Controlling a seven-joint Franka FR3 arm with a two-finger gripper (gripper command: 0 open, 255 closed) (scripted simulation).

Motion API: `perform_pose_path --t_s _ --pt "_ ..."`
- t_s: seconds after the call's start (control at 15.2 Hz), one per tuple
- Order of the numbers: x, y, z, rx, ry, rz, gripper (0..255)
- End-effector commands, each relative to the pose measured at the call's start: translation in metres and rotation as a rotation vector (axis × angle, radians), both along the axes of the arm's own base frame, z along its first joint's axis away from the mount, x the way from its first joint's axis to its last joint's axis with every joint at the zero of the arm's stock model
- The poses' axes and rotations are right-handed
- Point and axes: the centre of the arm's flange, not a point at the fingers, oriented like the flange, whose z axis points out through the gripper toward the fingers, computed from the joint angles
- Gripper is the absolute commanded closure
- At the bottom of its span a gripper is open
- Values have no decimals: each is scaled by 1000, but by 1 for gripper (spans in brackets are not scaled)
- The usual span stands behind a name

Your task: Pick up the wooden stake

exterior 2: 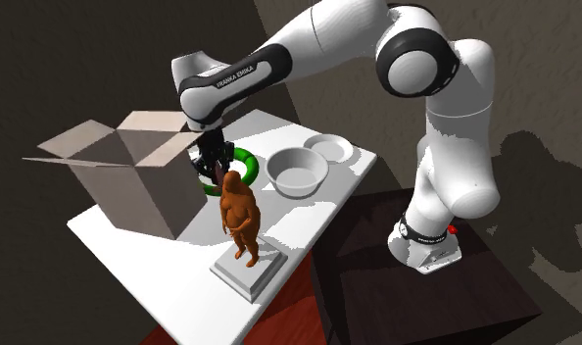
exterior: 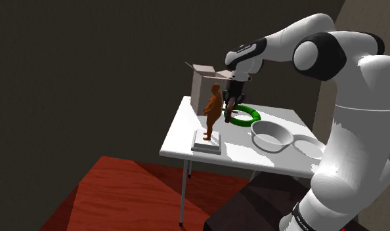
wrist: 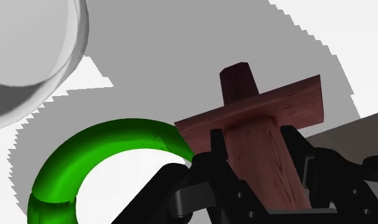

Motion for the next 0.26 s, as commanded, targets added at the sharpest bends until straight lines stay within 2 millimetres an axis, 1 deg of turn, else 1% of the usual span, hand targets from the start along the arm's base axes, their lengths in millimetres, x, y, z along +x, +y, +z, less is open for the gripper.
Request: perform_pose_path --t_s 0.0,0.07,0.2 --pt "0 -1 11 0 0 0 255" --pt "0 -1 17 0 0 0 255" --pt "0 -1 17 0 0 0 255"
